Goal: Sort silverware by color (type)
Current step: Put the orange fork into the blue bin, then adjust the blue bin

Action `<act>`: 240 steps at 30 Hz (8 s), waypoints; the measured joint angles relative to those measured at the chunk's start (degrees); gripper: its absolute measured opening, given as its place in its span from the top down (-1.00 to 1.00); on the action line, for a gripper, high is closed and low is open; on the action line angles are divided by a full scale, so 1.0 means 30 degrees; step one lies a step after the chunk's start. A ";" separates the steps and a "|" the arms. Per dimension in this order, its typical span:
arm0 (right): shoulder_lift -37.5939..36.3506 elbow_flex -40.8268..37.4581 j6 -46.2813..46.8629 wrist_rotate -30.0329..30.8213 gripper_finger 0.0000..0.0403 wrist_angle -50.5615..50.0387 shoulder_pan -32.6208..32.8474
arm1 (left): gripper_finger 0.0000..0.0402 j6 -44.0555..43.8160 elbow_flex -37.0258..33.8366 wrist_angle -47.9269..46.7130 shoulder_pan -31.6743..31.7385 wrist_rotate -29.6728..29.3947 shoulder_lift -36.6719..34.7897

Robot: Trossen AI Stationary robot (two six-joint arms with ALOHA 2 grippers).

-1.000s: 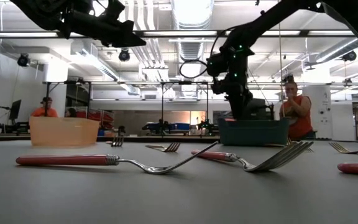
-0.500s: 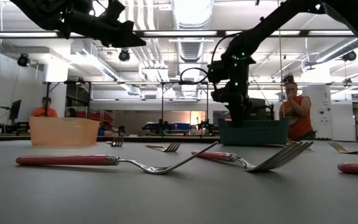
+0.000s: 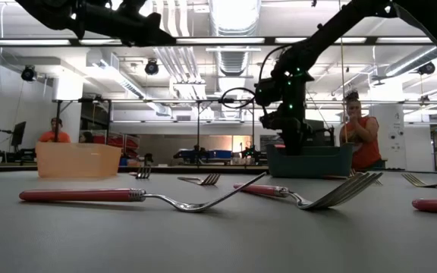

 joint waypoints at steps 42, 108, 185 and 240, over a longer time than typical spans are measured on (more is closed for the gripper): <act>0.0152 -0.1298 -0.0889 0.2929 0.56 0.2086 -0.0160 | 1.00 0.0922 0.0000 -0.0058 0.0000 0.0000 0.0007; 0.1479 0.2949 -0.2390 0.0481 0.93 -0.1760 0.0459 | 1.00 0.0755 -0.0022 -0.0125 0.0000 -0.0481 0.0020; -0.6548 -0.6436 0.8168 -0.0191 0.96 -0.4991 0.0335 | 1.00 0.1833 -0.0022 -0.1064 0.0000 -0.0503 0.0000; -0.4721 -0.4205 0.6601 0.2822 0.96 -0.2776 0.1697 | 1.00 0.0822 -0.0022 -0.1528 0.0000 -0.0495 0.0022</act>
